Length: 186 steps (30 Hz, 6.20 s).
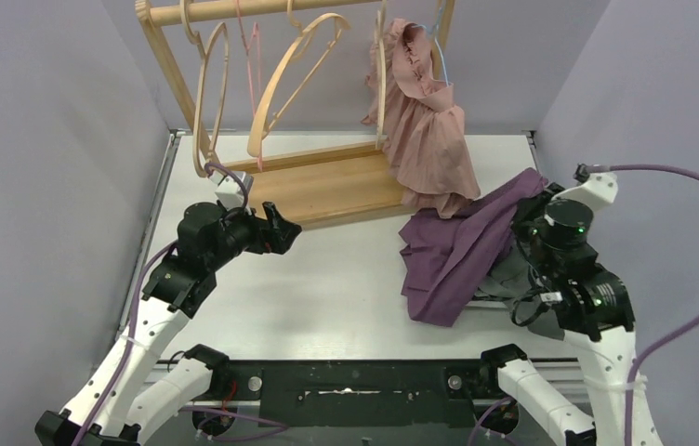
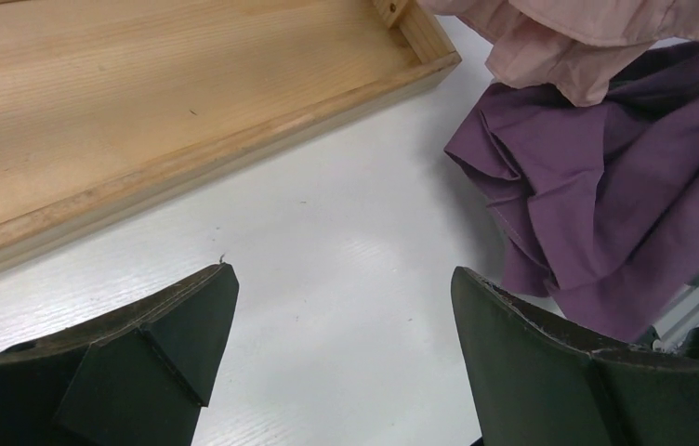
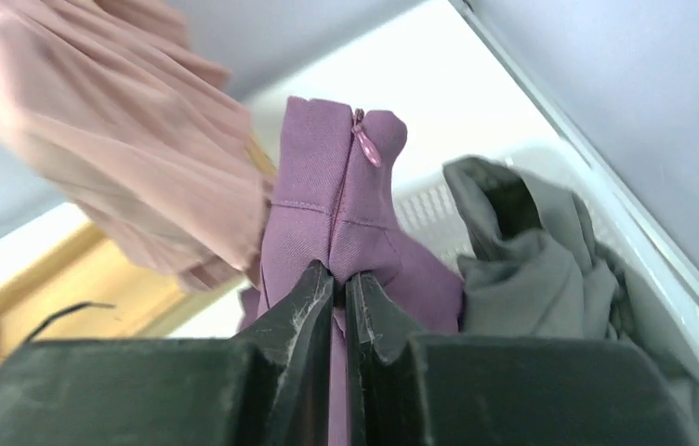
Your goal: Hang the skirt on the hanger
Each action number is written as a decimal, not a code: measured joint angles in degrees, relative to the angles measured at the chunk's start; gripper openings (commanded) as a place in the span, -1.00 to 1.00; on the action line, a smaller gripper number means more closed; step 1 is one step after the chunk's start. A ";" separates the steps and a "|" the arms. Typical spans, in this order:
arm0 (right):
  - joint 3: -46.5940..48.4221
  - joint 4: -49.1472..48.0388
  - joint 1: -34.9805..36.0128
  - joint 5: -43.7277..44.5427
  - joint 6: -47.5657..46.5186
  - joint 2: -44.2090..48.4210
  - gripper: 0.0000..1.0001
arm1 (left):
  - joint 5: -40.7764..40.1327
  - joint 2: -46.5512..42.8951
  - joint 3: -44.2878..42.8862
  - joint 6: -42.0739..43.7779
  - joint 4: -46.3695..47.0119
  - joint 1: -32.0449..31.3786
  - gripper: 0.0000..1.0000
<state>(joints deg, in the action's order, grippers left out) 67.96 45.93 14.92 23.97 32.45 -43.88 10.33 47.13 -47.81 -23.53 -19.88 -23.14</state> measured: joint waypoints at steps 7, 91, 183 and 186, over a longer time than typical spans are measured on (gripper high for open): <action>14.19 -0.39 0.00 -5.35 -6.14 0.68 -1.00 | -1.31 0.90 -1.03 -1.27 0.00 0.00 0.69; -4.35 -40.09 29.66 6.64 -4.57 -59.58 0.52 | -0.92 22.75 17.16 -37.51 6.54 0.00 -0.67; -4.94 -35.78 47.01 14.40 0.20 -15.08 -1.00 | -15.41 -6.34 -23.93 -13.11 -18.45 10.08 -1.00; -5.42 -35.95 46.99 14.45 -0.39 -13.64 -1.00 | -13.64 -6.67 -22.91 -12.04 -16.87 10.05 -1.00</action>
<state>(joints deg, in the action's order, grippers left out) 62.54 9.98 61.91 38.41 32.05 -57.52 -3.31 40.47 -70.72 -35.57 -36.75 -13.08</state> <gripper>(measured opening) 0.087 0.089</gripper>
